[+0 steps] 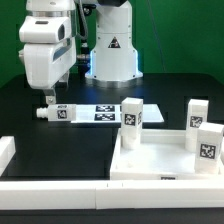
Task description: Assemble square table
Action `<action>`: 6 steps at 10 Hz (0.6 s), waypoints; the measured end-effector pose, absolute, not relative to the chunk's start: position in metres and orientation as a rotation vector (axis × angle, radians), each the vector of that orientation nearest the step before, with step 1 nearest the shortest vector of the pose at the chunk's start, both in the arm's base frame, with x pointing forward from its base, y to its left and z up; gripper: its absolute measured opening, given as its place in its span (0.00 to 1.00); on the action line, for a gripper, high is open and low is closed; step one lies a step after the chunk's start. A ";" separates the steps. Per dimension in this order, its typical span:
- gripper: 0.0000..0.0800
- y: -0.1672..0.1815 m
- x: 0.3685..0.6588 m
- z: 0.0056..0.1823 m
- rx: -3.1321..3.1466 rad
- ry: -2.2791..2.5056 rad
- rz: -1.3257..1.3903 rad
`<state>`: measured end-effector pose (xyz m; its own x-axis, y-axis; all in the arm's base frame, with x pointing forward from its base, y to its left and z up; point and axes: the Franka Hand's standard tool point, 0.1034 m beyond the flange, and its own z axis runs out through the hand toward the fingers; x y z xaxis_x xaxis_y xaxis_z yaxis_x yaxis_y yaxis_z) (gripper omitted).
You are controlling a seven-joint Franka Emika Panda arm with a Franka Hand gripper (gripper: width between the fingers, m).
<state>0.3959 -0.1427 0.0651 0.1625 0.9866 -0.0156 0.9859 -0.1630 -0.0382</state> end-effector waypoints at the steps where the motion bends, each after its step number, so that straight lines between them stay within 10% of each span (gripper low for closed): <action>1: 0.81 -0.147 0.380 0.058 -2.365 -2.014 0.073; 6: 0.81 -0.147 0.330 0.025 -2.358 -1.969 0.135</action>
Offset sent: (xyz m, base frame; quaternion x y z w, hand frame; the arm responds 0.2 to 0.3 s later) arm -0.0270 0.0160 -0.0166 -0.0133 0.0036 -0.0018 0.9999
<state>0.3304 -0.1465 0.0246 0.1772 0.9839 -0.0246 0.9780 -0.1788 -0.1070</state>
